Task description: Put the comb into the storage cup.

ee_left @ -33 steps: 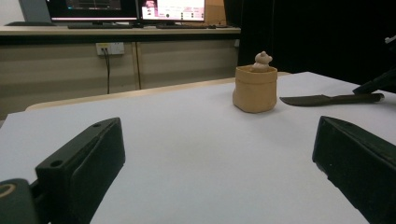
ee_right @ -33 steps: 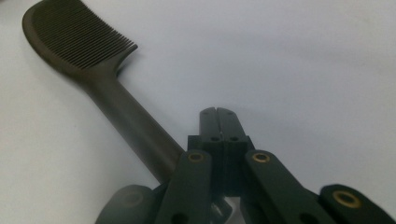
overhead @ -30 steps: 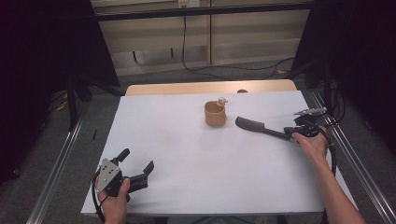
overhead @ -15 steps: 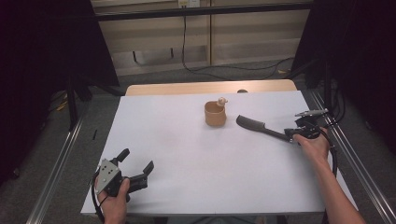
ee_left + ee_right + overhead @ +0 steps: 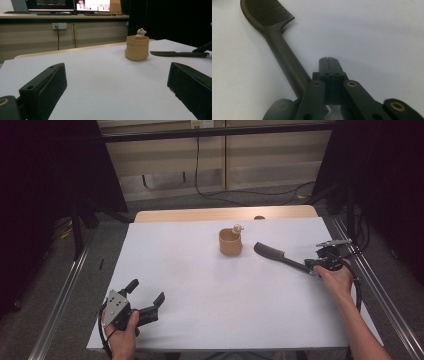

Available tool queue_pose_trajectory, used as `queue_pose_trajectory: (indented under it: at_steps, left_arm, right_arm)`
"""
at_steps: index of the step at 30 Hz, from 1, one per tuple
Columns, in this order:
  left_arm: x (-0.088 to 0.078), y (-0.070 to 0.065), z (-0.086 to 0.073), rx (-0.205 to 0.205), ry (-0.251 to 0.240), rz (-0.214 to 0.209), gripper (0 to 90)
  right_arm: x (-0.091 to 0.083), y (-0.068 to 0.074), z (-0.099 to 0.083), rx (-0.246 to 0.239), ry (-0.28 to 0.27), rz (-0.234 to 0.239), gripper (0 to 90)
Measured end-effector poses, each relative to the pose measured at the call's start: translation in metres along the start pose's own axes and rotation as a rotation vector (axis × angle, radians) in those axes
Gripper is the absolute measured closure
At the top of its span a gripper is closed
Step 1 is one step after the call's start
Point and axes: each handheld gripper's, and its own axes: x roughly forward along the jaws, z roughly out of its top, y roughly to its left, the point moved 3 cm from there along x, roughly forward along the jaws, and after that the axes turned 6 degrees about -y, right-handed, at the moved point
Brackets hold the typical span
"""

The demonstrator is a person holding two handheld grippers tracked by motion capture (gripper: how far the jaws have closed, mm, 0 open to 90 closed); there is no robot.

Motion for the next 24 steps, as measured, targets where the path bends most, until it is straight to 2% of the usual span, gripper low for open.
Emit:
queue_pose_trajectory:
  at_steps: [4,8,12,24]
  left_arm:
    - [-0.0002,0.0005,0.0001,0.002,-0.002,0.006,2.3]
    - [0.0013,0.0008,-0.0017,-0.002,0.009,0.001,2.3]
    - [0.0004,-0.0004,0.0002,-0.005,-0.004,-0.001,2.3]
    - [0.0012,0.0001,-0.0015,-0.004,0.011,-0.003,2.3]
  right_arm:
    - [-0.0006,0.0018,-0.0011,-0.006,-0.005,-0.011,90.0]
    - [-0.0008,0.0004,-0.0018,0.021,-0.011,-0.002,90.0]
    - [-0.0019,0.0021,-0.0018,0.012,-0.004,-0.002,90.0]
    - [-0.0058,0.0061,-0.0044,0.000,0.006,0.017,90.0]
